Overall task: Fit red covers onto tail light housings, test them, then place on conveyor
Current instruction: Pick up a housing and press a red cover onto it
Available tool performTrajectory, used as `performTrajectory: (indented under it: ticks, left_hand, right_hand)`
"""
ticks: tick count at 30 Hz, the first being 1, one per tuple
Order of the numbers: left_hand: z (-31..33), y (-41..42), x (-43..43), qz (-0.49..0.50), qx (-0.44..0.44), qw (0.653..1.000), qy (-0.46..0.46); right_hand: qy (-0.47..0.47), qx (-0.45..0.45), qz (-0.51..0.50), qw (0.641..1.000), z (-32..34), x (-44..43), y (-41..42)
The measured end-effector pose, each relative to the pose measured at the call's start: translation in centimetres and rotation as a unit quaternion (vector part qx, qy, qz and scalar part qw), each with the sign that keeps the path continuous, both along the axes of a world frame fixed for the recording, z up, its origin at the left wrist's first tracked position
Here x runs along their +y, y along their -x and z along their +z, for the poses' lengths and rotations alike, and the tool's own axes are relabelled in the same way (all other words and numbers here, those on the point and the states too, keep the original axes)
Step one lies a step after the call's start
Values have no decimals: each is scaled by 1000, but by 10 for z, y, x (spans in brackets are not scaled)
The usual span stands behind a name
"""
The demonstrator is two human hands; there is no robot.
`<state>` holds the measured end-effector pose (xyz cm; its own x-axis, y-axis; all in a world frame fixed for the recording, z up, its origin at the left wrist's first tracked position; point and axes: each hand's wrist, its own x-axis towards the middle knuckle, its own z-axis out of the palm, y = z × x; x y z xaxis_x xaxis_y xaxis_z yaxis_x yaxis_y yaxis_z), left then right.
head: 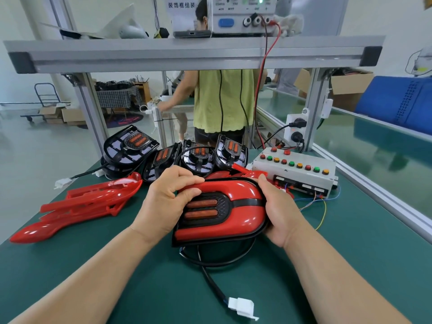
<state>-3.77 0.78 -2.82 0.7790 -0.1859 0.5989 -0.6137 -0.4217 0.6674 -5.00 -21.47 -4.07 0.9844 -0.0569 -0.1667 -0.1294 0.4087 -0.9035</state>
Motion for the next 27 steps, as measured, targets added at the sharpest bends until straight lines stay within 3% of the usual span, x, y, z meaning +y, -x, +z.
performTrajectory:
  ticks: [17, 27]
  left_hand:
    - [-5, -8, 0, -20, -10, 999, 30]
    - [-10, -9, -2, -5, -14, 1000, -4]
  right_hand:
    - [-11, 1, -5, 1000, 2, -1, 1]
    - [13, -5, 16, 1000, 2, -2, 2]
